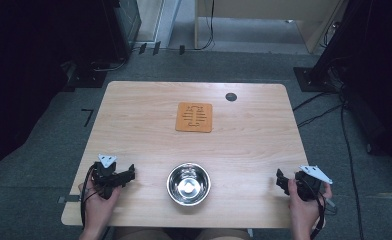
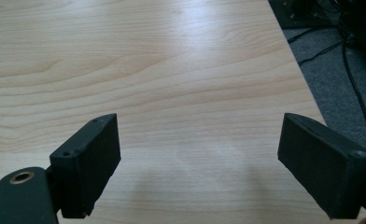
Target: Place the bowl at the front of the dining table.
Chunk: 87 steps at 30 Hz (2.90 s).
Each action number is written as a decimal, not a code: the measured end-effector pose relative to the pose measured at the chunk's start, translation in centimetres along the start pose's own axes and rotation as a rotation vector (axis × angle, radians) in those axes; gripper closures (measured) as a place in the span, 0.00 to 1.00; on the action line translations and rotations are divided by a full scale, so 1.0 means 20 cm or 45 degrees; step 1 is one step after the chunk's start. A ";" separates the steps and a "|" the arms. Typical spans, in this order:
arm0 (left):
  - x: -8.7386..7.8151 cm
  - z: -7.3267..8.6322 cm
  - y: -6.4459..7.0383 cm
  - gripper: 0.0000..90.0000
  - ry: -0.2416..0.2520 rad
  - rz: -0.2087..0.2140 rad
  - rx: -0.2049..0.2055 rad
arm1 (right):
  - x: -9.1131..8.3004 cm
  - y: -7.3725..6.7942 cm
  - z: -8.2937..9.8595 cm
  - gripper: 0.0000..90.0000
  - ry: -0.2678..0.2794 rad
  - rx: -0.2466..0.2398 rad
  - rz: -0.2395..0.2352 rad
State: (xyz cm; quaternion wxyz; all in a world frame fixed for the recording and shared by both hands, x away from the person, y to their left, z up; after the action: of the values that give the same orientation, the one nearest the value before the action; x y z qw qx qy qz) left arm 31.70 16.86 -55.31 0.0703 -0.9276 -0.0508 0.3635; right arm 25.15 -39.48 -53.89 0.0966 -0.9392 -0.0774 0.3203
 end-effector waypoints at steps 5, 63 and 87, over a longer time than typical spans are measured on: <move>0.00 0.00 0.00 0.10 0.000 0.000 0.000 | 0.00 -0.05 -0.01 0.15 0.007 0.004 -0.024; 0.00 0.00 0.00 0.10 0.000 0.000 0.000 | 0.05 -0.42 -0.01 0.15 -0.013 -0.100 -0.209; 0.00 0.00 0.00 0.10 0.000 0.000 0.000 | 0.07 -0.52 0.00 0.14 -0.020 -0.114 -0.272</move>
State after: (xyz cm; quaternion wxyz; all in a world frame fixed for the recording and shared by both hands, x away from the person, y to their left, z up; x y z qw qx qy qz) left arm 31.70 16.87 -55.31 0.0703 -0.9276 -0.0508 0.3635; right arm 25.35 -29.07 -52.40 0.0876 -0.9264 -0.1921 0.3117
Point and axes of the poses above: each handheld gripper's, and its own axes: x roughly forward along the jaws, z roughly out of its underside, y roughly to its right, the point moved 5 cm from there along x, roughly forward along the jaws, and after that the axes turned 14 degrees about -z, right-handed, at the moved point
